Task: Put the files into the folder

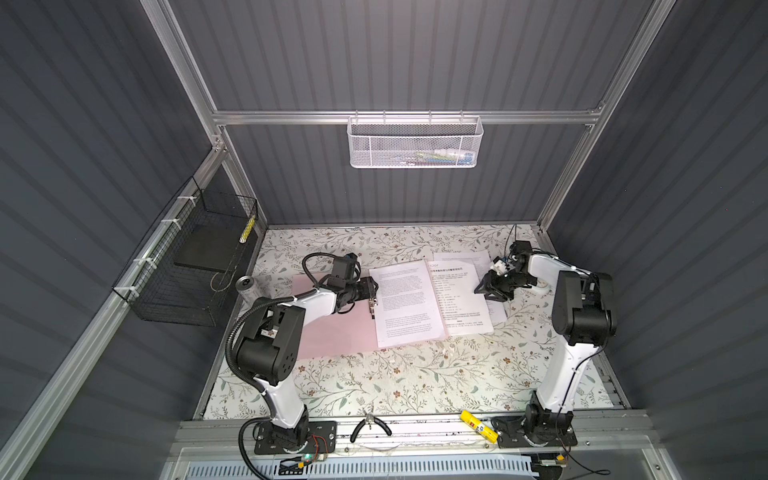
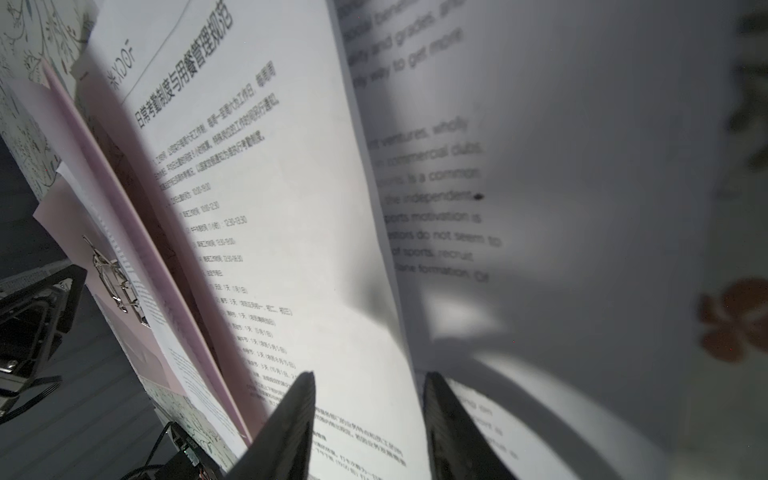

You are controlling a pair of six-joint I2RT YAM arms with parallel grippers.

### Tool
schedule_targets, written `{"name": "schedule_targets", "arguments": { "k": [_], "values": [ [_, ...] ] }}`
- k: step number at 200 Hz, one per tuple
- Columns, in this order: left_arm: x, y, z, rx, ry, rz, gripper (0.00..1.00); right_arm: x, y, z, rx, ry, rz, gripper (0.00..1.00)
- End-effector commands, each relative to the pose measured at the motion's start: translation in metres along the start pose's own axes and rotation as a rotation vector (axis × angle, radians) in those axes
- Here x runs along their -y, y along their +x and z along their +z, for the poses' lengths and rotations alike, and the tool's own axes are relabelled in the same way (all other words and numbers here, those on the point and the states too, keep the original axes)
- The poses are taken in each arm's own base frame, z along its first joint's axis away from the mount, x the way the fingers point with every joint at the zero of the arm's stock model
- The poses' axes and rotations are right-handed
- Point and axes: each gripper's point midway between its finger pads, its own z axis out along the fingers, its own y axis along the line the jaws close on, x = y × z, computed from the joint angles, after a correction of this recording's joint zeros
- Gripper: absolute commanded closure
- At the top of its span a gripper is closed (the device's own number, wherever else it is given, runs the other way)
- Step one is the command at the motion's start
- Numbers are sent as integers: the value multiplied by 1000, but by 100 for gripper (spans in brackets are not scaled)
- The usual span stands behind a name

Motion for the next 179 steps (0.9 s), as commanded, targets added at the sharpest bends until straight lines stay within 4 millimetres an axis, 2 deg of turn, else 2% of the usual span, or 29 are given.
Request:
{"name": "schedule_targets", "arguments": {
  "k": [1, 65, 82, 135, 156, 179],
  "values": [
    [-3, 9, 6, -17, -2, -5, 42, -11, 3, 5, -35, -26, -27, 55],
    [-8, 15, 7, -23, -16, -10, 43, -25, 5, 16, -71, -23, -55, 58],
    [-9, 15, 5, -14, -17, -13, 43, -34, 3, 17, -74, -32, -68, 62],
    [-13, 21, 7, -23, -27, -18, 43, -64, 1, 28, -87, -101, -97, 82],
    [-14, 21, 5, -19, -30, -13, 43, -75, 1, 30, -91, -135, -107, 83],
    [-16, 23, 5, -19, -35, -14, 43, -76, 0, 36, -99, -132, -103, 81]
  ]
}}
